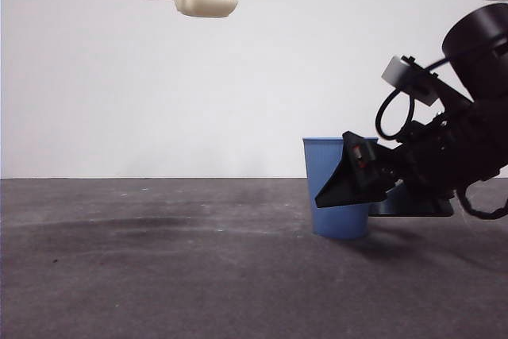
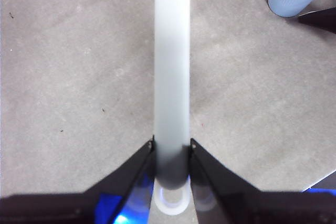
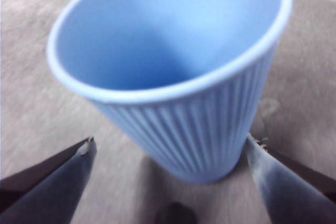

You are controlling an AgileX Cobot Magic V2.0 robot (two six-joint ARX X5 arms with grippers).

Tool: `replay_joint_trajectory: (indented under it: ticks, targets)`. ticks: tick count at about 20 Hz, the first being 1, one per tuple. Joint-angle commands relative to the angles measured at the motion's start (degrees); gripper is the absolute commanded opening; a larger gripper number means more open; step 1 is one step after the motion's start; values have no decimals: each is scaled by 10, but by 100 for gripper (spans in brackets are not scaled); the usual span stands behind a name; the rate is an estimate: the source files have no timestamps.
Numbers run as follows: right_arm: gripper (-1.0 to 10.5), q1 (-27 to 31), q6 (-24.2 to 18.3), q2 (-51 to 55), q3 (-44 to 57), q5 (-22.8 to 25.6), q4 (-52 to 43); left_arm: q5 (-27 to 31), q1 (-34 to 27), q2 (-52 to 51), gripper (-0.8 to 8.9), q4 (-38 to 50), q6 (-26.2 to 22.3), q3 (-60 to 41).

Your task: Pick up the cup brush,pick up the cup,insert the brush into the cup,clean the cup,put the cup brush back,put the cup back to the fixed position on the table

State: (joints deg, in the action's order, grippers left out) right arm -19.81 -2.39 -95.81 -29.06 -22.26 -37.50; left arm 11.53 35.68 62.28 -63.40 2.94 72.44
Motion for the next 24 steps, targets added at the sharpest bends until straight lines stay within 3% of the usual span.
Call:
replay_joint_trajectory:
  ticks: [1, 12, 17, 21, 24]
  targets:
    - [482, -2, 8, -23, 4, 3, -55, 0, 1, -1, -9, 3, -3, 0]
    - [452, -6, 44, -113, -2, 43, -179, 0, 1, -1, -9, 3, 0, 0]
    - [10, -12, 45, -113, -2, 42, -178, 0, 1, -1, -9, -2, 0, 0]
    - [-16, -19, 62, -110, -2, 42, -167, 0, 1, -1, -9, -17, -28, 0]
    - [-17, -26, 44, -56, -2, 48, -70, 0, 1, -1, -9, -27, -70, 0]
